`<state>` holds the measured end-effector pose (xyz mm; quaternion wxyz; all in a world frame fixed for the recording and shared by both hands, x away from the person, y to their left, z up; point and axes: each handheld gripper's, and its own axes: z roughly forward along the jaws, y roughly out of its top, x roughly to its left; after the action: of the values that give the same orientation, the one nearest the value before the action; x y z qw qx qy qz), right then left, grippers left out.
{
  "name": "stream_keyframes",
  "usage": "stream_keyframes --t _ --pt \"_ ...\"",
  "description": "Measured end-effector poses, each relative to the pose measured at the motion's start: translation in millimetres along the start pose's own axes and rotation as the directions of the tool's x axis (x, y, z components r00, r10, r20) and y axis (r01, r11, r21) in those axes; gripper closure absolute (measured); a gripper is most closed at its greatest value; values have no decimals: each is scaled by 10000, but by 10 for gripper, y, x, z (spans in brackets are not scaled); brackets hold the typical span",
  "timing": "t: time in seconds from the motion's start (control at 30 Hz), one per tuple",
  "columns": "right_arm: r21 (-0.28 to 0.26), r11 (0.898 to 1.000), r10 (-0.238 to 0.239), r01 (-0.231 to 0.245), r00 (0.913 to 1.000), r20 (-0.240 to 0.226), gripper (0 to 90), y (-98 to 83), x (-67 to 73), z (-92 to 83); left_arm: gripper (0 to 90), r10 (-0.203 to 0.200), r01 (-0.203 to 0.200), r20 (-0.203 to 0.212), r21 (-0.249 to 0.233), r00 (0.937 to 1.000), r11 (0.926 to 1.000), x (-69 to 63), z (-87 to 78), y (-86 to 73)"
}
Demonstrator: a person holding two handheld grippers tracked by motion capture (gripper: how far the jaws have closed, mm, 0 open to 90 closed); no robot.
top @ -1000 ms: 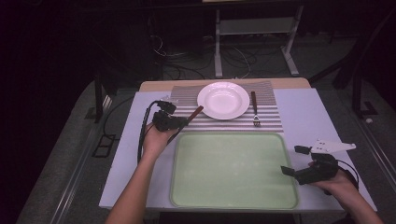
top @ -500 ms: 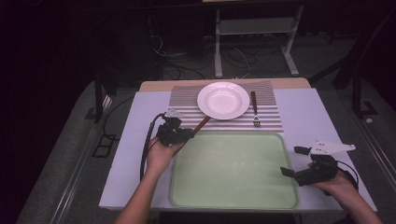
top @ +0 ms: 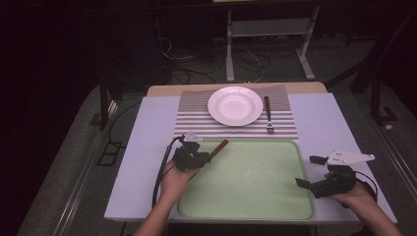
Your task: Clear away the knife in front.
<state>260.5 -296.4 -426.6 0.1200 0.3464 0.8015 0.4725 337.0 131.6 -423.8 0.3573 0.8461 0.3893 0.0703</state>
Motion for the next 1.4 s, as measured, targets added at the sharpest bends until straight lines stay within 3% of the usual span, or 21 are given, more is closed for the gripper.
stream_keyframes --t 0.2,0.4,0.53,0.77,0.9,1.4 --pt "10 10000 -19 19 10000 9 3 -9 3 -4 770 -23 23 -13 260 10000 9997 6 74 -47" --pt "26 10000 -18 18 10000 3 3 -8 -1 2 769 189 -190 -73 -238 9998 9995 -24 22 -45" --pt "61 10000 -44 44 10000 -25 4 -11 8 8 859 357 -347 249 -413 9991 9985 -50 14 -31" --pt "67 10000 -41 41 10000 -47 4 -16 7 8 895 640 -636 693 -89 9955 9979 -137 148 -7" --pt "94 10000 -12 12 10000 -42 4 -18 3 10 895 803 -809 583 94 9951 9967 -135 223 0" --pt "153 9998 -87 88 10000 -22 41 -24 10 16 895 50 -53 408 62 9992 10000 102 153 -64"
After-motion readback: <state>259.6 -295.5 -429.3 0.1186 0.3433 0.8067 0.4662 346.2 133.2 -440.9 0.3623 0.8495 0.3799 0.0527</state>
